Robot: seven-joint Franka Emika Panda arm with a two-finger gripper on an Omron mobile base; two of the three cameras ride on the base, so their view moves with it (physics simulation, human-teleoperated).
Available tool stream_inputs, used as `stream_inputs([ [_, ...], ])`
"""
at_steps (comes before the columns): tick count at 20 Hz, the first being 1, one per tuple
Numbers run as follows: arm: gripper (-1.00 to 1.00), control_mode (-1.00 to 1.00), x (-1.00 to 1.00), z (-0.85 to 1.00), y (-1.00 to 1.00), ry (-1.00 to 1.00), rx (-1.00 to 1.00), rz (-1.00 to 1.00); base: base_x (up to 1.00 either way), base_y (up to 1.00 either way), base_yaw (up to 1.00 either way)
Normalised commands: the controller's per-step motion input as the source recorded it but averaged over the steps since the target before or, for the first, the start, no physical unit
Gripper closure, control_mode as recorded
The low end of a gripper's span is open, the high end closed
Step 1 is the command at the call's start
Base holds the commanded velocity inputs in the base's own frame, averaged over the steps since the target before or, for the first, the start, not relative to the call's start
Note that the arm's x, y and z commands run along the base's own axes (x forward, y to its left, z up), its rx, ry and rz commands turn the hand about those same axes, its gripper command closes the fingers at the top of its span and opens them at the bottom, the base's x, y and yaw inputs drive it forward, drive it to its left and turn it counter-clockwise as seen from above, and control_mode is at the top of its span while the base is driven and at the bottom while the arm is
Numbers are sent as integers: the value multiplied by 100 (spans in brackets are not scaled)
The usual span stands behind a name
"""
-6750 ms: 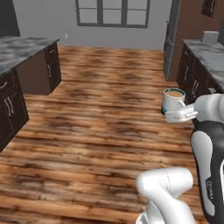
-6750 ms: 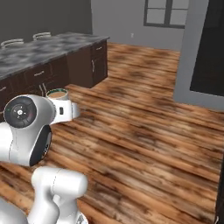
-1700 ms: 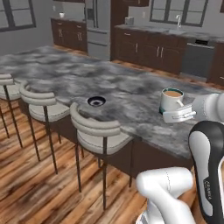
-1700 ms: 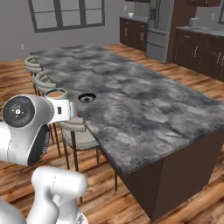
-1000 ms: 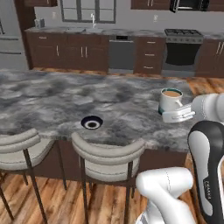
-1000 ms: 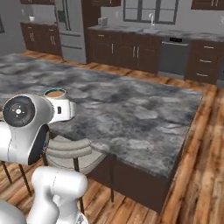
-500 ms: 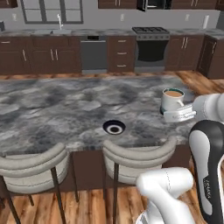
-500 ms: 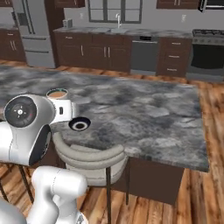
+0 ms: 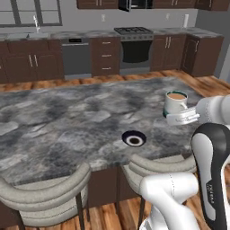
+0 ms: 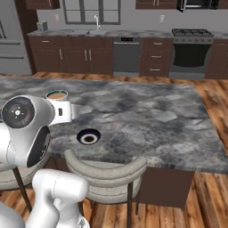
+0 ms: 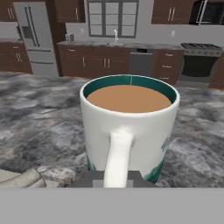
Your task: Pick the cup of tea, navigate to the dining table, and place it on the saucer.
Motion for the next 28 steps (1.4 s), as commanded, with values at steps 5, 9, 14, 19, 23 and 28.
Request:
stream_inputs([
  [5,100,100,0,0,0,0,0,0,59,2,-6],
  [9,100,100,0,0,0,0,0,0,14,0,0],
  [14,100,100,0,0,0,0,0,0,0,0,0],
  [19,100,-100,5,0,0,1,0,0,0,0,0],
  [23,100,-100,77,2,0,23,-5,6,0,0,0],
  [28,100,-100,100,1,-2,23,-6,33,0,0,0],
])
